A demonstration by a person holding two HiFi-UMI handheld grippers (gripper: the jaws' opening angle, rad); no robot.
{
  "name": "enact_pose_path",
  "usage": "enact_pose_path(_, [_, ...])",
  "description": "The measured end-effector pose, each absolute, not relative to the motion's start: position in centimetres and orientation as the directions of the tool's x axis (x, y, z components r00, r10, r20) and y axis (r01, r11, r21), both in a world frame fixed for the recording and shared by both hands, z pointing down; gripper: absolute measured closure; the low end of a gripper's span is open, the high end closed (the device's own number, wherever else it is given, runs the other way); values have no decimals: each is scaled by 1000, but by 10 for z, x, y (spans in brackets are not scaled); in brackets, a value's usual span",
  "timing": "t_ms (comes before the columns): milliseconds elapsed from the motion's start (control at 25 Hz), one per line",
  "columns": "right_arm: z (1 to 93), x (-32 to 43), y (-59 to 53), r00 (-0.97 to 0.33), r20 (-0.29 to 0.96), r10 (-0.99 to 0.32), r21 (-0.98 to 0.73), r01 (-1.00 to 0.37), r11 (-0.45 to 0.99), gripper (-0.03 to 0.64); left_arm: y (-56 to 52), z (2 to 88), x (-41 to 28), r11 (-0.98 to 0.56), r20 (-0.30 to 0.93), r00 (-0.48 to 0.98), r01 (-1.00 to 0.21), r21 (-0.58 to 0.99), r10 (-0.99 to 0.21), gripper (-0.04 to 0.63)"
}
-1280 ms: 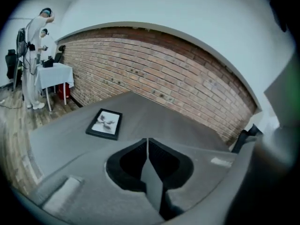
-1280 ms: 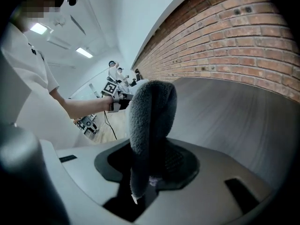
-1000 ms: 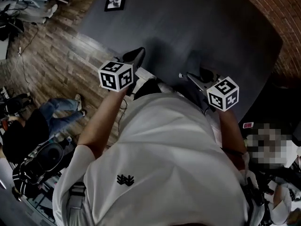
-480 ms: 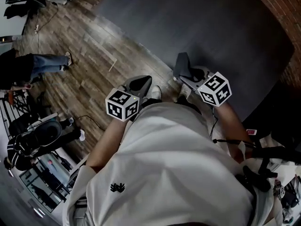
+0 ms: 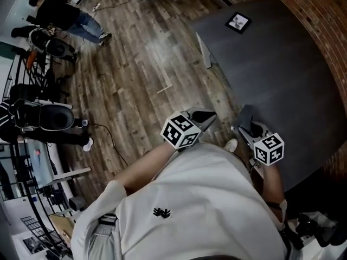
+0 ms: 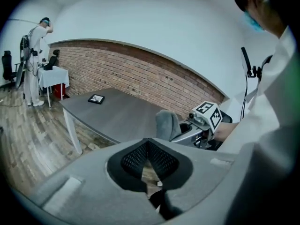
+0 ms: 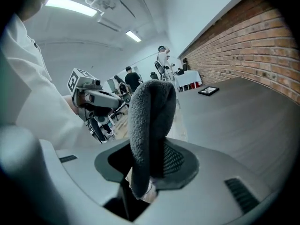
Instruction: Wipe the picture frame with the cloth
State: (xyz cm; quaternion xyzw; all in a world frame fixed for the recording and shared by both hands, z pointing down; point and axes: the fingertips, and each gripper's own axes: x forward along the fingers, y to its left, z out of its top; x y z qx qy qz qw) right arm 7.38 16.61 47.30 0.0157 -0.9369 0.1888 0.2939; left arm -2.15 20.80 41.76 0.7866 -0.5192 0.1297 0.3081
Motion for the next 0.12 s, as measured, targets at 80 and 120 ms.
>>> enact_pose_path(80, [463,49,204,-823,560,93,-339,-125,933,474,247,417,-48,-248,527,418,-898,365,-740,583])
enact_pose_path(120, [457,36,223,-822,561,99,-336,-117,935,474,267,417,-61,-236,529,414,-898,372,-741,583])
